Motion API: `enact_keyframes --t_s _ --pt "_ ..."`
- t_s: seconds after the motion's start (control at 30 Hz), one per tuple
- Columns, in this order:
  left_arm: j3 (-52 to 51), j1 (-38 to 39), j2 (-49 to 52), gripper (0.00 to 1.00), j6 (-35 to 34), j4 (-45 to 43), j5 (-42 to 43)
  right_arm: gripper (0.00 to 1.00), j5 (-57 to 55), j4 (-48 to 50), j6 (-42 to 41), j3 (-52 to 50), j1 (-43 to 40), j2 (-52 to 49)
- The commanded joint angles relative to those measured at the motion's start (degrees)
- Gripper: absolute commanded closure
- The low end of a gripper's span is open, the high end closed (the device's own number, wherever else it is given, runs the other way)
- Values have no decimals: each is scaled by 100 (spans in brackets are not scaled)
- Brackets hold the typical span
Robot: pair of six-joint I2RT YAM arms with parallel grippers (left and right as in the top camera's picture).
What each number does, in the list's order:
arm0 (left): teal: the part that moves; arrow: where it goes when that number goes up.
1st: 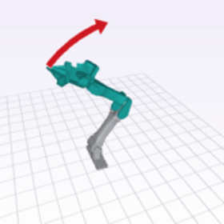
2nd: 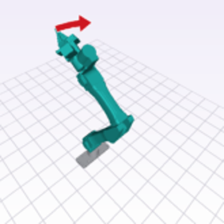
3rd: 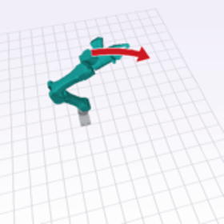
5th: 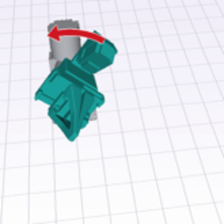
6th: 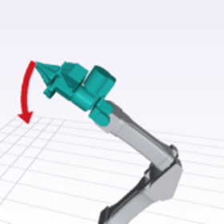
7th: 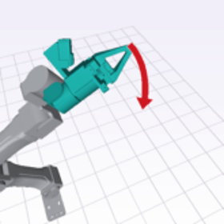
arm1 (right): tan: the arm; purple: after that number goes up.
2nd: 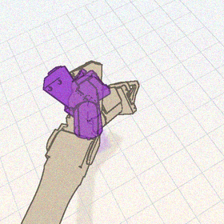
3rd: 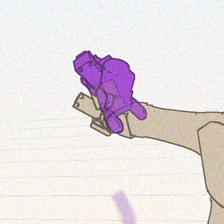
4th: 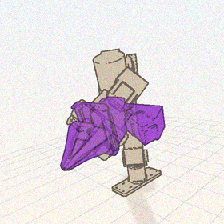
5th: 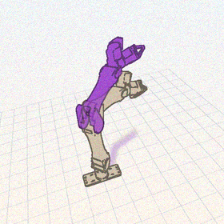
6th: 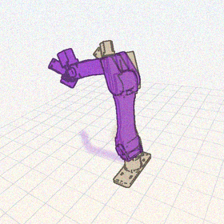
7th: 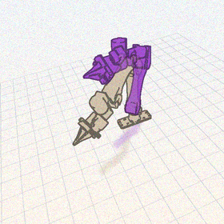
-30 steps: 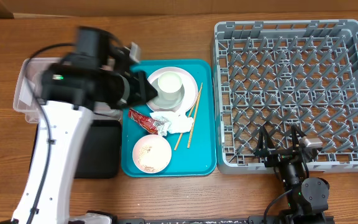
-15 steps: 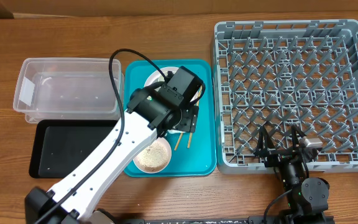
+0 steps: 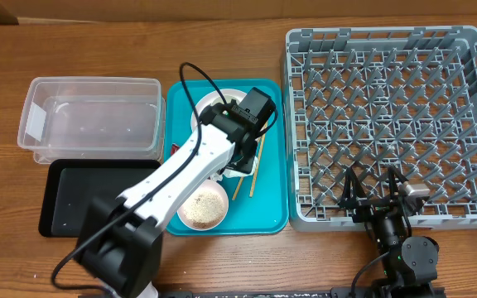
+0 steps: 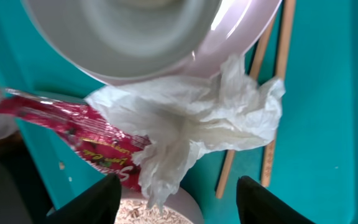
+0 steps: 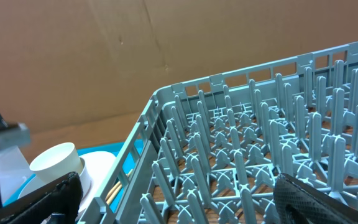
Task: Sort waste into correct bins and load items into the dishwasher
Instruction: 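Reach the left gripper to the teal tray and grasp the crumpled tissue, then carry the tissue with the left gripper and drop it into the clear bin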
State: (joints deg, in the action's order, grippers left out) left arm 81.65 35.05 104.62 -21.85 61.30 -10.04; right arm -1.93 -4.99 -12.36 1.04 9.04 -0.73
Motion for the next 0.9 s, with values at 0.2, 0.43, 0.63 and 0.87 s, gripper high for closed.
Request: enact_keyframes --t_s 0.2,0.43,0.63,0.87 --pt "-92 -420 404 44 431 -66 861 0 -50 39 35 -59 -17 39" --pt "-256 -382 404 48 380 -236 1167 0 -50 39 35 -59 -17 39" --pt "-551 -365 404 91 208 -319 1014 0 -50 39 35 -59 -17 39" --pt "-505 -380 402 96 216 -299 994 0 -50 39 35 -59 -17 39"
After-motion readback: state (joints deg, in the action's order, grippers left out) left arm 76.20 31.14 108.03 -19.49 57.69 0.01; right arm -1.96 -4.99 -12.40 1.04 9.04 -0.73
